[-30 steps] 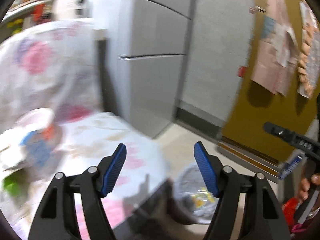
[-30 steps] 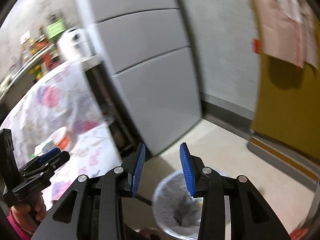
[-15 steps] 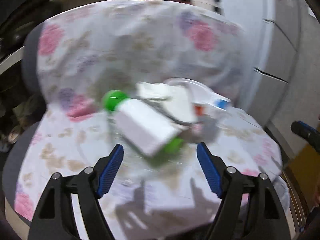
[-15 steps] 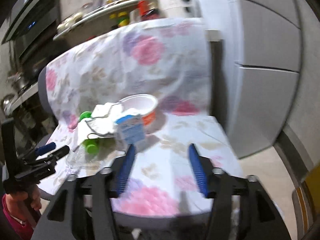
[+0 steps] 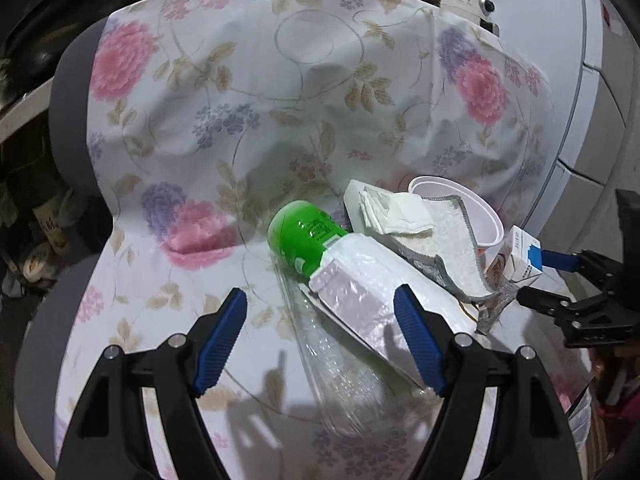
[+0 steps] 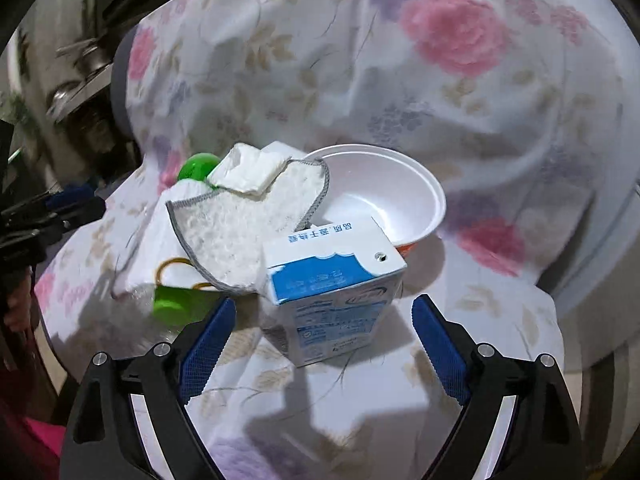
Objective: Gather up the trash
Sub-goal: 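Grasp the white milk carton with the right gripper and lift it, then grasp the grey-edged white cloth with the left gripper while the right holds the carton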
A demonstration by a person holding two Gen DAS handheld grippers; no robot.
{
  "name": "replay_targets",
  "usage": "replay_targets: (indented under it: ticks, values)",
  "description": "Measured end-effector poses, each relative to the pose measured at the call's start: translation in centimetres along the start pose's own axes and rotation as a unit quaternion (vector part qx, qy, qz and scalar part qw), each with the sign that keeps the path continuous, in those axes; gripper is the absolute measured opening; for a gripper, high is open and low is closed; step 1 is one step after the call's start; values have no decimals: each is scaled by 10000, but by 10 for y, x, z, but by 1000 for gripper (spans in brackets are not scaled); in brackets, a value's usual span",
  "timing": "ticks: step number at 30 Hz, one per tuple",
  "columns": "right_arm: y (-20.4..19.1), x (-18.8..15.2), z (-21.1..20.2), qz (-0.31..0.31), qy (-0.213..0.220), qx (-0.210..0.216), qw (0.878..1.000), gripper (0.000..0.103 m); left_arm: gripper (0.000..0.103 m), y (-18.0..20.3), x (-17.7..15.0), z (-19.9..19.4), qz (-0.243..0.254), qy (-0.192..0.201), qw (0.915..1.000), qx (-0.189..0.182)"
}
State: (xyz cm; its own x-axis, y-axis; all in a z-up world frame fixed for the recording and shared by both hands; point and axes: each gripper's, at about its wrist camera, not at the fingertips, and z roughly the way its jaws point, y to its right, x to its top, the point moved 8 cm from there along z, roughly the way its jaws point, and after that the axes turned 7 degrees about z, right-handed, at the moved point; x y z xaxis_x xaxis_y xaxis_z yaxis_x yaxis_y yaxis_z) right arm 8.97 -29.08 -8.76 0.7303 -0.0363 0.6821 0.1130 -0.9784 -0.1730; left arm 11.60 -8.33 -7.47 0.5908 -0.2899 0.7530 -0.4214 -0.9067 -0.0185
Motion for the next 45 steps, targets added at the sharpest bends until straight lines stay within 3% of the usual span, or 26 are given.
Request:
replay_targets:
  ticks: [4,7,10,20,23,24,29,40,45]
  values:
    - [11,-1,8,12,-30,270,9996,89,74,10,-10,-1,-84,-87,9998,168]
    - [4,3,11,42,-102,650,9978,89,74,13,-12,-6,-244,-162,9996,-10]
    - [-4,9,18,-264,-17,496,9984,90,74,10,-16,-8,-270,-139,9993,231]
    - [-6,-4,20,65,6,385,9992,90,74,13,-23,-10,-130,-302,9995,34]
    - [-8,-5,12,82,81,388,9992,85,74,15,-26,-13,-120,-330,9994,-61]
    - [-9,-5,9,47,99,336,9994,76,74,16,-27,-14,-110,-331,9993,-96]
    - [-20,-5,-17,-114,302,-47,9995,75,74,22,-33,-21,-83,-342,9992,-185]
    - [-12,-36,-106,645,798,-938,9903,75,74,49,0,-18,-38,-140,9981,-604]
    - [1,-43,-112,913,800,-946,9881,74,69,57,17,-6,-90,-136,9979,-629]
